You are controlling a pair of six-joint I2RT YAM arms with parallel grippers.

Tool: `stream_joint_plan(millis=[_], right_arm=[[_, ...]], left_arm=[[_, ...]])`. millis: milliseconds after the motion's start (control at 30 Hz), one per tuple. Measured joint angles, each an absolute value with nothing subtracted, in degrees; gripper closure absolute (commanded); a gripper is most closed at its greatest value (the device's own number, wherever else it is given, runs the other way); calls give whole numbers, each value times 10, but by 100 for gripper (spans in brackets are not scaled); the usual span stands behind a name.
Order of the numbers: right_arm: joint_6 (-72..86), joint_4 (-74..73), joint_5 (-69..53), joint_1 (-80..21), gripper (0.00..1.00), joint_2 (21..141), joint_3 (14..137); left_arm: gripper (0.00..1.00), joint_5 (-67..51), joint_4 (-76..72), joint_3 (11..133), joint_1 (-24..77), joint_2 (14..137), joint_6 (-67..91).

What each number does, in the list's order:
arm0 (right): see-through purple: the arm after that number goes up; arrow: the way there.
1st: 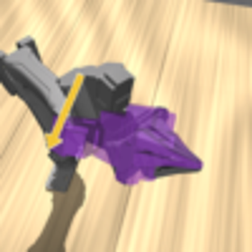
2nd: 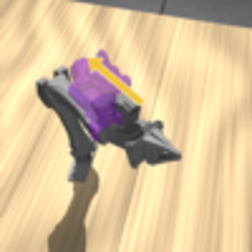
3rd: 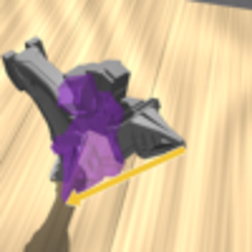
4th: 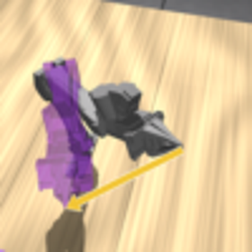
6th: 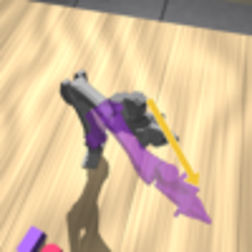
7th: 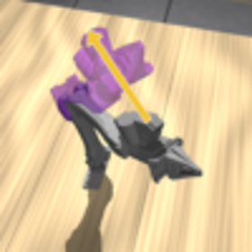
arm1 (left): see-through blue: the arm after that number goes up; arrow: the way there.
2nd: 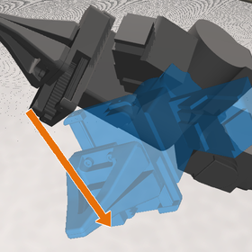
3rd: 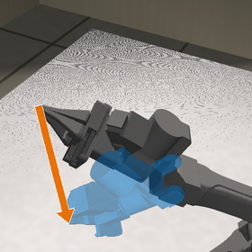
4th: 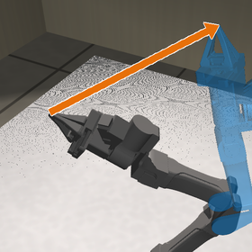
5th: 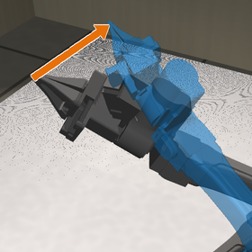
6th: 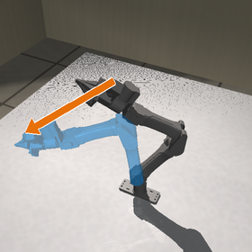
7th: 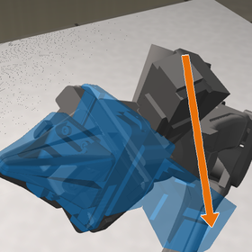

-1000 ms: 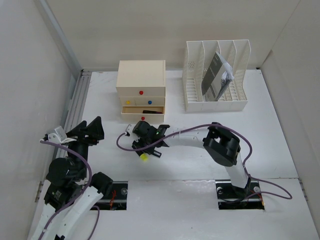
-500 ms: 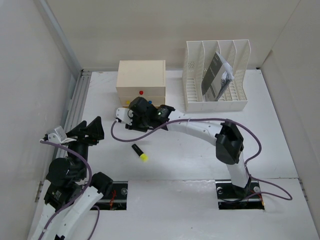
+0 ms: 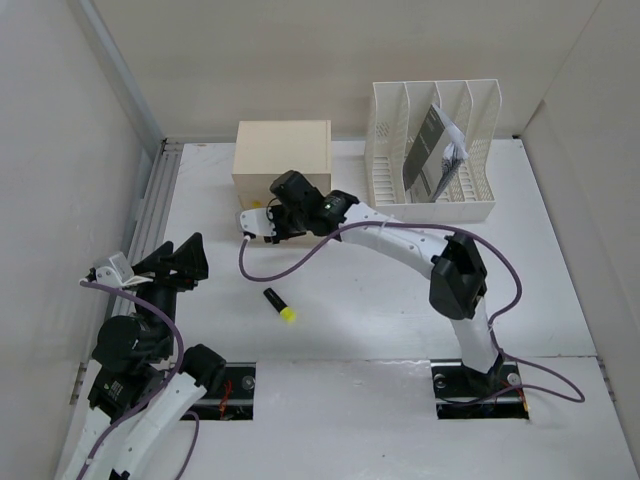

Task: Organize the desk

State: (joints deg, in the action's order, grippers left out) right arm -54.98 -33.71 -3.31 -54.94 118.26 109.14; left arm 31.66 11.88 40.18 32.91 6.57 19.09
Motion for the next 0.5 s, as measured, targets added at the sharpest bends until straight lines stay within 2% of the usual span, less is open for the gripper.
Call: stream_joint_plan(millis=[433,500], right_arm=[[-622,-345,-105,-503,89,1224,1107],[-621,-345,-114,-499,85,1231,1116]], left_arm=[[31,317,119,402,329,66,191],[31,317,119,402,329,66,191]])
